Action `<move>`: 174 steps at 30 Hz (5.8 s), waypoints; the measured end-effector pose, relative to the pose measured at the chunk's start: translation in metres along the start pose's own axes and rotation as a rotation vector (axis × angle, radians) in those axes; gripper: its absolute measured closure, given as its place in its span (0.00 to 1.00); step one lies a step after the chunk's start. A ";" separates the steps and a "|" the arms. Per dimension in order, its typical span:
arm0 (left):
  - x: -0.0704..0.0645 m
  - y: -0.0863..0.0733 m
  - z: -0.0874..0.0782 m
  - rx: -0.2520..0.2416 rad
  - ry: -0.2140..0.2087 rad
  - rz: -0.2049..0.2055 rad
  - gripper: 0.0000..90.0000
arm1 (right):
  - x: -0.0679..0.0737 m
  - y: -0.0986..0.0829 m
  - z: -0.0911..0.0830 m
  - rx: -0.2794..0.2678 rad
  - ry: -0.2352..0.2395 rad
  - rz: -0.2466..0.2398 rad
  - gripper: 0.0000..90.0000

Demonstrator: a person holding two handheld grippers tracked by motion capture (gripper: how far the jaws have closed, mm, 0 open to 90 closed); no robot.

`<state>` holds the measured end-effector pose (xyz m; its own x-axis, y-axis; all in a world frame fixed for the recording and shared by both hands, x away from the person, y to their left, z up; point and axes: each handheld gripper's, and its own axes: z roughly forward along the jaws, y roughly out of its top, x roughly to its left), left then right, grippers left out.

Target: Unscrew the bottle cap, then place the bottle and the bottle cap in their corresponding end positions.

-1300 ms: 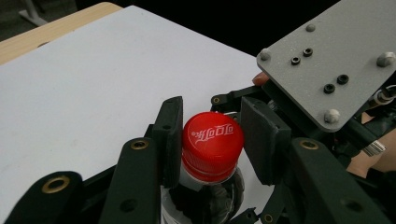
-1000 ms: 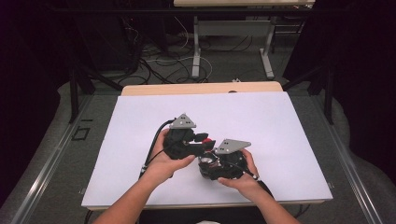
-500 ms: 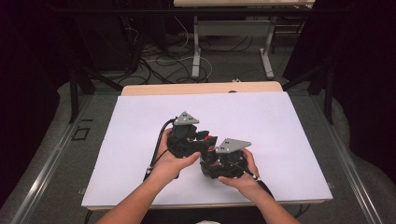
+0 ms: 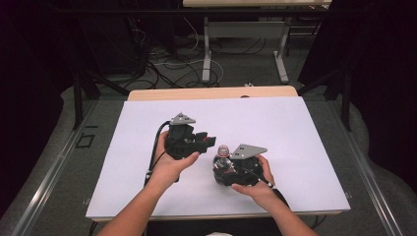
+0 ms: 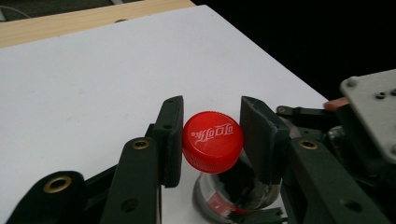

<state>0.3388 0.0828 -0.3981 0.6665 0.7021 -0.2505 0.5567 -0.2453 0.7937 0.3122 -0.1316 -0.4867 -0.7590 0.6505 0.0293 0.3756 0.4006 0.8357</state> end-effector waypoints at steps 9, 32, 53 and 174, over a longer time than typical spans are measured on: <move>0.025 -0.016 -0.002 -0.013 0.017 -0.067 0.68 | -0.008 -0.001 -0.001 -0.007 -0.022 0.007 0.33; 0.063 -0.047 -0.016 -0.053 0.056 -0.130 0.68 | -0.042 0.025 -0.001 -0.043 -0.142 0.040 0.33; 0.083 -0.060 -0.020 -0.059 0.075 -0.170 0.68 | -0.084 0.073 0.057 -0.087 -0.213 0.132 0.33; 0.088 -0.088 0.033 0.018 0.130 0.020 0.24 | -0.102 -0.043 0.011 0.098 -0.237 0.245 0.00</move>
<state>0.3644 0.1440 -0.5081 0.6079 0.7778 -0.1599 0.5538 -0.2710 0.7873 0.3795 -0.2076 -0.5318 -0.4997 0.8620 0.0850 0.5896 0.2665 0.7625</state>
